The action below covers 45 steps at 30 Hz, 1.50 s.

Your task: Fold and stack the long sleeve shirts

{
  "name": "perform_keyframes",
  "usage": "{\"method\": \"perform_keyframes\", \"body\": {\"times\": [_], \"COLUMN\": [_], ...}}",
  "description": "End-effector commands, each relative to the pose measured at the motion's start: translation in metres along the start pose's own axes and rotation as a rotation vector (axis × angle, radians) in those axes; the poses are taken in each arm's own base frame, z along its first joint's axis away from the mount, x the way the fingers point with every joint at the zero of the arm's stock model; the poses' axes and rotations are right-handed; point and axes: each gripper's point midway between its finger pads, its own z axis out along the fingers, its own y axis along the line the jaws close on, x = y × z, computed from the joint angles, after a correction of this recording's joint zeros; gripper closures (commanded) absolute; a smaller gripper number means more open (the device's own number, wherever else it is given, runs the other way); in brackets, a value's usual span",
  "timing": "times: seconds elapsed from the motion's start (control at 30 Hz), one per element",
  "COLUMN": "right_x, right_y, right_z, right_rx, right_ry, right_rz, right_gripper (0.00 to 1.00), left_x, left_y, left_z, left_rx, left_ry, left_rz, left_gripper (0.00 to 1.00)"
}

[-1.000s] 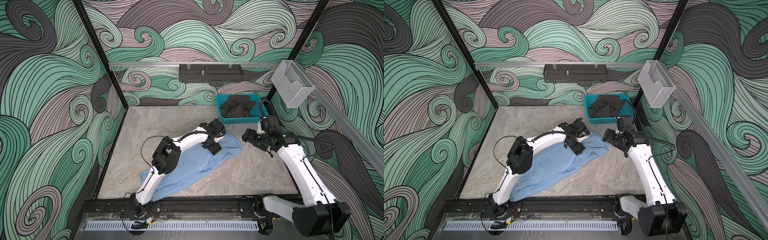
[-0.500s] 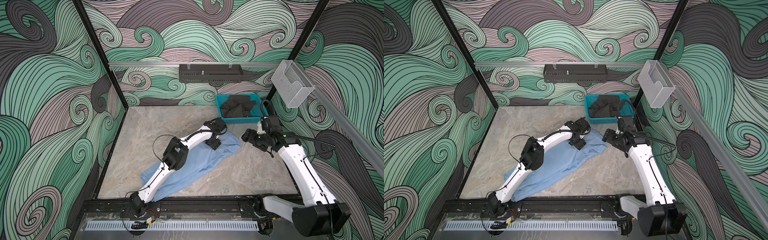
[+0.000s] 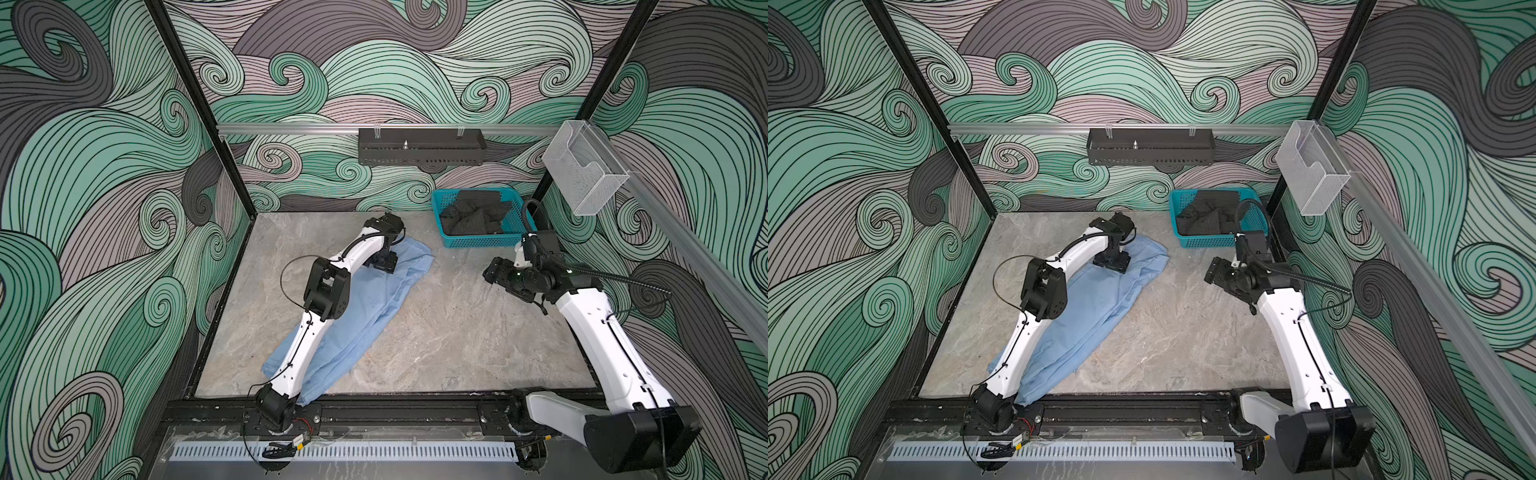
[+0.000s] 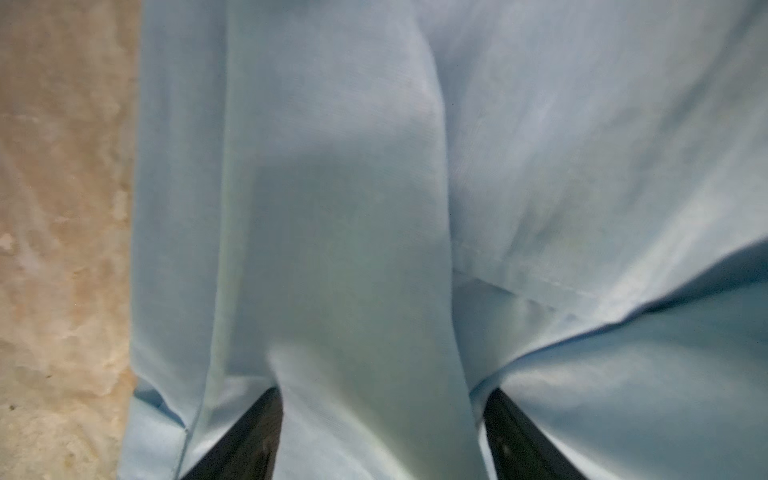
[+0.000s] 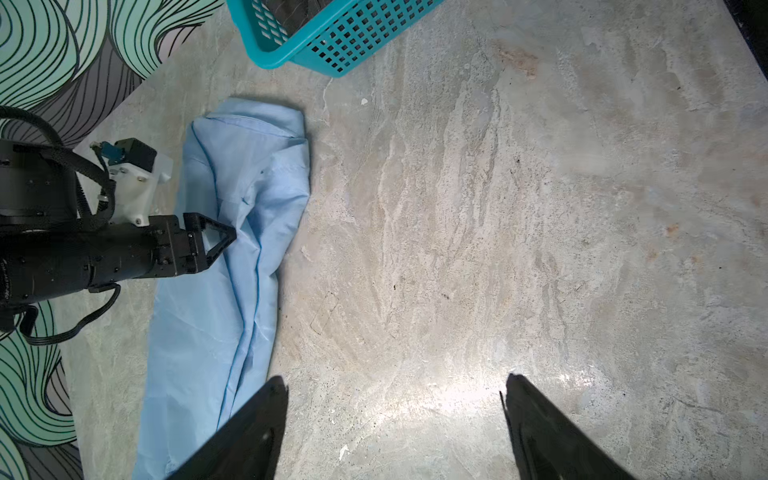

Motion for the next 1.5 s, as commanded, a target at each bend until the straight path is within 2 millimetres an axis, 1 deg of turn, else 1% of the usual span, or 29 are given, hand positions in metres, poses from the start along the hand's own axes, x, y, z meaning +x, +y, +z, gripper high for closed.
{"method": "perform_keyframes", "body": {"times": [0.0, 0.07, 0.17, 0.23, 0.27, 0.33, 0.4, 0.43, 0.5, 0.57, 0.6, 0.67, 0.73, 0.77, 0.8, 0.87, 1.0, 1.07, 1.13, 1.17, 1.2, 1.27, 1.3, 1.37, 1.4, 1.47], "right_x": [-0.005, -0.006, -0.004, 0.001, 0.007, 0.022, 0.043, 0.055, 0.084, 0.116, 0.131, 0.165, 0.193, 0.207, 0.217, 0.236, 0.270, 0.294, 0.318, 0.328, 0.339, 0.352, 0.356, 0.356, 0.353, 0.344], "right_y": [0.003, 0.005, 0.014, 0.026, 0.035, 0.052, 0.078, 0.091, 0.123, 0.153, 0.167, 0.199, 0.227, 0.240, 0.250, 0.272, 0.305, 0.317, 0.319, 0.316, 0.311, 0.293, 0.283, 0.255, 0.242, 0.209], "right_z": [-0.006, -0.005, 0.001, 0.009, 0.013, 0.021, 0.030, 0.036, 0.051, 0.065, 0.071, 0.085, 0.096, 0.102, 0.107, 0.116, 0.132, 0.141, 0.151, 0.157, 0.162, 0.170, 0.173, 0.177, 0.178, 0.177], "right_rx": [-0.011, -0.017, -0.062, -0.116, -0.135, -0.136, -0.138, -0.144, -0.156, -0.166, -0.168, -0.174, -0.180, -0.182, -0.186, -0.206, -0.209, -0.200, -0.174, -0.153, -0.136, -0.074, -0.049, 0.023, 0.055, 0.118], "right_ry": [-0.007, -0.004, 0.009, 0.033, 0.049, 0.073, 0.104, 0.123, 0.161, 0.209, 0.234, 0.287, 0.325, 0.340, 0.354, 0.373, 0.400, 0.431, 0.468, 0.488, 0.514, 0.560, 0.576, 0.610, 0.624, 0.671], "right_rz": [0.005, 0.005, -0.011, -0.037, -0.061, -0.131, -0.222, -0.265, -0.366, -0.468, -0.513, -0.619, -0.701, -0.731, -0.750, -0.780, -0.852, -0.892, -0.930, -0.945, -0.955, -0.973, -0.978, -0.990, -0.991, -0.983], "right_gripper": [0.17, 0.17, 0.18, 0.20, 0.21, 0.22, 0.22, 0.22, 0.22, 0.23, 0.23, 0.23, 0.24, 0.24, 0.24, 0.24, 0.23, 0.23, 0.23, 0.23, 0.23, 0.24, 0.24, 0.25, 0.25, 0.27], "left_x": [-0.001, -0.016, -0.034, -0.044, -0.048, -0.053, -0.054, -0.052, -0.039, -0.017, -0.004, 0.026, 0.058, 0.076, 0.090, 0.116, 0.151, 0.164, 0.172, 0.176, 0.178, 0.180, 0.180, 0.180, 0.179, 0.177], "left_y": [0.032, 0.033, 0.028, 0.020, 0.017, 0.019, 0.032, 0.040, 0.067, 0.101, 0.115, 0.148, 0.174, 0.186, 0.194, 0.205, 0.216, 0.220, 0.224, 0.226, 0.226, 0.226, 0.226, 0.226, 0.225, 0.225], "left_z": [0.016, 0.013, 0.006, -0.013, -0.031, -0.071, -0.124, -0.147, -0.197, -0.236, -0.248, -0.280, -0.302, -0.312, -0.317, -0.325, -0.337, -0.343, -0.348, -0.350, -0.352, -0.354, -0.354, -0.355, -0.355, -0.355], "left_rx": [-0.035, 0.008, 0.089, 0.173, 0.224, 0.275, 0.303, 0.305, 0.287, 0.250, 0.238, 0.218, 0.199, 0.181, 0.166, 0.151, 0.140, 0.124, 0.105, 0.094, 0.090, 0.093, 0.093, 0.097, 0.101, 0.109], "left_ry": [0.037, 0.013, -0.021, -0.053, -0.077, -0.137, -0.239, -0.285, -0.388, -0.471, -0.500, -0.606, -0.662, -0.680, -0.687, -0.699, -0.733, -0.745, -0.755, -0.761, -0.765, -0.770, -0.769, -0.772, -0.772, -0.772], "left_rz": [-0.108, -0.167, -0.227, -0.239, -0.246, -0.274, -0.285, -0.293, -0.322, -0.381, -0.414, -0.479, -0.546, -0.576, -0.593, -0.625, -0.667, -0.678, -0.686, -0.690, -0.692, -0.694, -0.695, -0.695, -0.695, -0.701], "left_gripper": [0.25, 0.27, 0.27, 0.26, 0.25, 0.23, 0.21, 0.20, 0.20, 0.20, 0.19, 0.20, 0.20, 0.20, 0.20, 0.20, 0.20, 0.20, 0.20, 0.20, 0.20, 0.20, 0.20, 0.20, 0.20, 0.20]}}
